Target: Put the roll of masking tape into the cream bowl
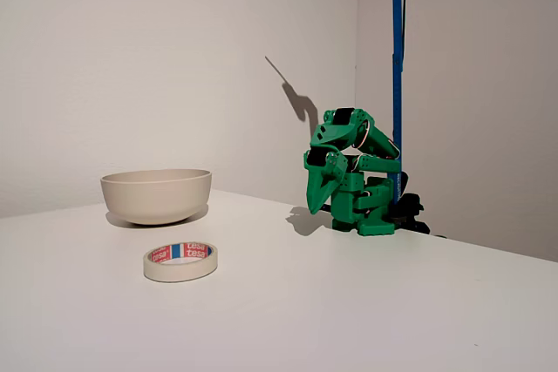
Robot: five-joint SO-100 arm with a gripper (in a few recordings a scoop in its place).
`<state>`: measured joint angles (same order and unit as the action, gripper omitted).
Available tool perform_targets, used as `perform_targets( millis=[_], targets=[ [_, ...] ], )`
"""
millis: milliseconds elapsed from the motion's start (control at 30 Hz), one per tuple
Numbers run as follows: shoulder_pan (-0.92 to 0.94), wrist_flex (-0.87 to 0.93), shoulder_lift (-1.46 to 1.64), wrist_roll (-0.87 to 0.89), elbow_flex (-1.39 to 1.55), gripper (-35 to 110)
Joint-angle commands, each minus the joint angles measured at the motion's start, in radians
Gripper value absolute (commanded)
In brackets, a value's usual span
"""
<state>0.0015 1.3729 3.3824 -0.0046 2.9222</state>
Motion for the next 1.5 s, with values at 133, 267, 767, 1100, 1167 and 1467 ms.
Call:
perform_targets(
  millis=[133, 267, 767, 1100, 1167, 1467],
  targets=[
    [-0.020, 0.014, 0.008, 0.028, -0.009, -8],
    [-0.002, 0.014, 0.008, 0.032, -0.009, -8],
    [-0.003, 0.014, 0.008, 0.029, -0.009, -8],
    [-0.008, 0.014, 0.008, 0.025, -0.009, -8],
    [-0.008, 0.014, 0.008, 0.026, -0.009, -8],
    [-0.008, 0.014, 0.008, 0.028, -0.009, -8]
  ],
)
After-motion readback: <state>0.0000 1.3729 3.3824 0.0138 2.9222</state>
